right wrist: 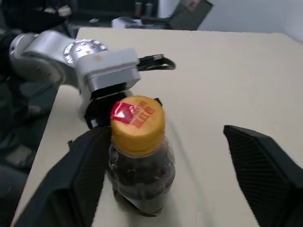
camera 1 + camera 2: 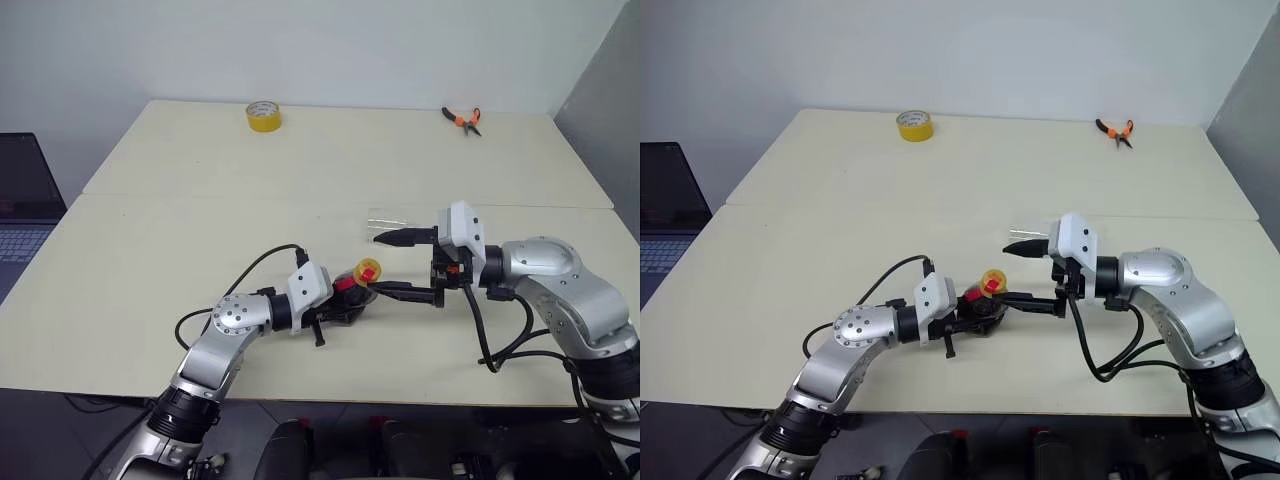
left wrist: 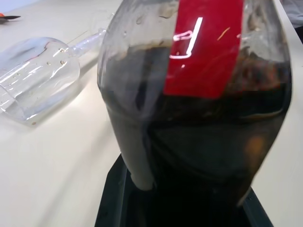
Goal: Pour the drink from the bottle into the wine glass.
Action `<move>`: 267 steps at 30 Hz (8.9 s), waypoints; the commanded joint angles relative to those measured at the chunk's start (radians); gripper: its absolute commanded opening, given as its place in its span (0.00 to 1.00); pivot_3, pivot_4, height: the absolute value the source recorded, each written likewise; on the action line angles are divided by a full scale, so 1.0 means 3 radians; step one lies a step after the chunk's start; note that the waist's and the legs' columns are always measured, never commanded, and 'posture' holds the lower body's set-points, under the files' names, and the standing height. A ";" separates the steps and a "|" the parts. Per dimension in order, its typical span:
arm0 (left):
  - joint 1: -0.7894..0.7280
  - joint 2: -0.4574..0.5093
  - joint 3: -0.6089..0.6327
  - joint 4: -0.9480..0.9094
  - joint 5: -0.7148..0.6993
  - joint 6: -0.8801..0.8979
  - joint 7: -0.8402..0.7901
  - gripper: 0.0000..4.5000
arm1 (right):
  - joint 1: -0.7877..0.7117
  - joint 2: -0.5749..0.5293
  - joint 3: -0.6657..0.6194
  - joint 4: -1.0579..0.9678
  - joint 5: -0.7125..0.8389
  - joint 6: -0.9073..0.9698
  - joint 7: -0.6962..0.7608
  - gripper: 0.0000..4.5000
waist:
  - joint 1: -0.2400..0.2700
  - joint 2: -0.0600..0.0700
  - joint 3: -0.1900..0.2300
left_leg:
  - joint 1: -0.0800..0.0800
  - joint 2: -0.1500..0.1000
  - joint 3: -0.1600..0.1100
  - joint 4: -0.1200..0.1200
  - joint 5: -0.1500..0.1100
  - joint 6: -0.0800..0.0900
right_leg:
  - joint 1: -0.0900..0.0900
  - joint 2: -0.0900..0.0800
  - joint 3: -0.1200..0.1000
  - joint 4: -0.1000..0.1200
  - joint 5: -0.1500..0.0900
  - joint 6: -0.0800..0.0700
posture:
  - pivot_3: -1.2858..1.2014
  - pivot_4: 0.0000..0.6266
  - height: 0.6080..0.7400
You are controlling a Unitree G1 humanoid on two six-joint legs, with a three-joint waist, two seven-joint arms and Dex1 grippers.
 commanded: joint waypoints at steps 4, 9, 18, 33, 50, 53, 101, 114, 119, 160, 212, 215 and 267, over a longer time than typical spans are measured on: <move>-0.0091 -0.0111 0.0068 -0.0054 0.0045 -0.0167 0.0201 0.16 | 0.0449 0.0336 -0.0397 -0.1087 0.0539 0.0738 -0.1153 1.00 | 0.0003 0.0000 0.0000 | -0.0004 0.0000 -0.0003 -0.0001 0.0000 0.0000 | -0.0002 0.0000 -0.0002 -0.0001 0.0000 0.0000 | 0.52 0.24 1.00; -0.0211 -0.0207 0.0093 0.0095 0.0081 -0.0177 0.0345 0.15 | 0.0593 0.0706 -0.0370 -0.1401 0.0655 0.0968 -0.1807 1.00 | 0.0001 0.0000 0.0000 | -0.0002 0.0000 -0.0003 0.0000 0.0000 0.0000 | -0.0002 0.0001 -0.0003 0.0002 0.0000 0.0001 | 0.52 0.24 1.00; -0.0277 -0.0276 0.0052 0.0227 0.0131 -0.0201 0.0402 0.15 | 0.0566 0.1026 -0.0101 -0.1300 0.0258 0.0845 -0.2212 1.00 | -0.0006 0.0000 0.0000 | -0.0003 -0.0001 0.0000 -0.0001 0.0000 0.0000 | -0.0004 0.0002 0.0000 0.0000 0.0000 0.0001 | 0.52 0.24 1.00; -0.0220 -0.0270 0.0076 0.0191 0.0150 -0.0189 0.0431 0.15 | 0.0638 0.1076 -0.0046 -0.1176 0.0055 0.0714 -0.2130 1.00 | -0.0007 0.0000 0.0000 | -0.0003 -0.0001 -0.0001 -0.0001 0.0000 0.0000 | -0.0003 0.0002 -0.0001 0.0000 0.0000 0.0001 | 0.52 0.24 1.00; -0.0233 -0.0242 0.0098 0.0191 0.0144 -0.0185 0.0431 0.15 | 0.0637 0.0948 -0.0029 -0.1087 -0.0171 0.0588 -0.1924 0.28 | -0.0007 0.0000 0.0000 | -0.0002 -0.0001 -0.0001 -0.0001 0.0000 0.0000 | -0.0003 0.0002 -0.0001 0.0000 0.0000 0.0001 | 0.52 0.24 1.00; -0.0240 -0.0233 0.0116 0.0194 0.0124 -0.0165 0.0418 0.14 | 0.0618 0.0876 -0.0052 -0.0967 -0.0197 0.0405 -0.1720 0.28 | -0.0007 0.0000 0.0000 | -0.0002 -0.0001 -0.0001 -0.0001 0.0000 0.0000 | -0.0003 0.0002 -0.0001 0.0000 0.0000 0.0001 | 0.52 0.24 1.00; -0.0223 -0.0481 0.0051 0.0239 0.0188 -0.0165 0.0648 0.14 | 0.0443 0.1046 0.0135 -0.0843 -0.0806 -0.0025 -0.1748 1.00 | -0.0005 0.0004 0.0004 | -0.0001 -0.0002 0.0002 0.0000 0.0001 -0.0001 | -0.0003 0.0001 0.0002 0.0001 0.0000 0.0001 | 0.52 0.24 1.00; -0.0216 -0.0478 0.0057 0.0256 0.0176 -0.0185 0.0627 0.14 | 0.0600 0.0924 -0.0151 -0.0817 -0.0784 0.0104 -0.1763 1.00 | -0.0006 0.0004 0.0004 | -0.0001 -0.0002 0.0001 0.0000 0.0000 0.0000 | -0.0003 0.0001 0.0002 0.0002 0.0000 0.0001 | 0.52 0.24 1.00; -0.0230 -0.0486 0.0072 0.0285 0.0182 -0.0196 0.0622 0.14 | 0.0727 0.0814 -0.0310 -0.0899 -0.0751 0.0172 -0.1744 1.00 | -0.0006 0.0004 0.0004 | -0.0001 -0.0002 0.0001 -0.0001 0.0000 0.0000 | -0.0002 0.0002 0.0001 0.0002 0.0000 0.0001 | 0.52 0.24 1.00; -0.0241 -0.0500 0.0072 0.0298 0.0205 -0.0201 0.0570 0.14 | 0.0682 0.0769 -0.0488 -0.1000 -0.0143 0.0597 -0.1662 1.00 | -0.0001 0.0004 0.0004 | -0.0002 -0.0002 0.0000 0.0000 0.0000 0.0000 | -0.0002 0.0002 0.0001 0.0001 0.0000 0.0001 | 0.52 0.24 1.00; -0.0162 -0.0499 0.0034 0.0235 0.0205 -0.0192 0.0615 0.14 | 0.0536 0.1357 -0.0405 -0.0862 0.0630 0.0712 -0.1775 0.28 | -0.0011 0.0004 0.0005 | -0.0003 -0.0002 0.0000 -0.0001 0.0000 0.0000 | -0.0003 0.0002 0.0001 0.0000 0.0000 0.0001 | 0.52 0.24 1.00; -0.0169 -0.0510 0.0030 0.0240 0.0199 -0.0195 0.0622 0.14 | 0.0533 0.1486 -0.0446 -0.0857 0.0811 0.0771 -0.1810 0.28 | -0.0014 0.0004 0.0005 | -0.0002 -0.0002 0.0001 -0.0001 0.0000 0.0000 | -0.0003 0.0002 0.0002 0.0000 0.0000 0.0001 | 0.52 0.24 1.00; -0.0194 -0.0595 0.0511 0.0373 0.0133 -0.0326 0.1032 0.14 | 0.2033 0.0617 -0.0965 -0.0693 -0.0551 -0.0807 -0.1250 1.00 | -0.0019 0.0010 0.0005 | 0.0004 0.0001 0.0007 -0.0002 0.0000 0.0000 | -0.0001 0.0005 0.0010 0.0003 -0.0001 0.0002 | 0.52 0.24 1.00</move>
